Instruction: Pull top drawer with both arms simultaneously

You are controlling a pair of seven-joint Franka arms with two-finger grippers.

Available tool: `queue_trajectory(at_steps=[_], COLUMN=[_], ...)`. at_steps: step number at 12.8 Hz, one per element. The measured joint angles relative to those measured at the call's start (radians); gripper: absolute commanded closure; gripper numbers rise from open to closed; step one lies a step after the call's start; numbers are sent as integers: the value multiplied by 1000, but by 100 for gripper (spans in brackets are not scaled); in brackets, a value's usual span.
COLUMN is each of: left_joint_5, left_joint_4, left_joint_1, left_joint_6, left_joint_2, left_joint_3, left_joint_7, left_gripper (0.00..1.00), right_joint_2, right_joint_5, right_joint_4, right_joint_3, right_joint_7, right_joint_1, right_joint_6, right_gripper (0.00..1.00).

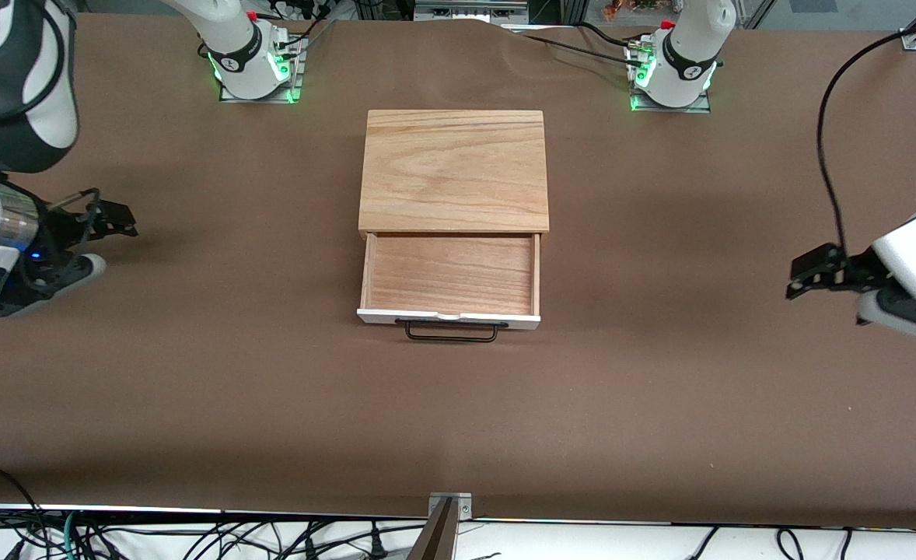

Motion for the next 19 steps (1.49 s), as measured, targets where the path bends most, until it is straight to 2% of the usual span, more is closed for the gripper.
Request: queue_trajectory(at_steps=[2,3,7,10,14,19], left_joint_5=[7,9,11,11,11,11], left_joint_4=[-18,-44,-182,-205,-208,-213], left_joint_1=[12,11,-4,-6,-5,-2], left_joint_6=[-93,-122,-135,-135,-135,-136], left_joint_2=[-41,-66,-160,-167,-166,-166], left_joint_3=[4,2,-9,-16,-18,-16], left_joint_7=[-135,-216,-307,-308,-309,-310], left_gripper=[0,0,0,0,0,0], right_joint_2=[-65,-98,-212,-343,-413,-423], right_joint_5=[-5,-7,-25,-51,-66,-66], right_joint_4=[-64,-105,-317,-495,-526,-503], right_joint_3=[10,34,215,321,338,306], right_joint_7=[87,112,150,226,304,315], right_joint_1=[-12,-34,-213,-315,-320,-336], right_joint_6=[-6,-6,133,240,276,211], right_gripper=[0,0,0,0,0,0])
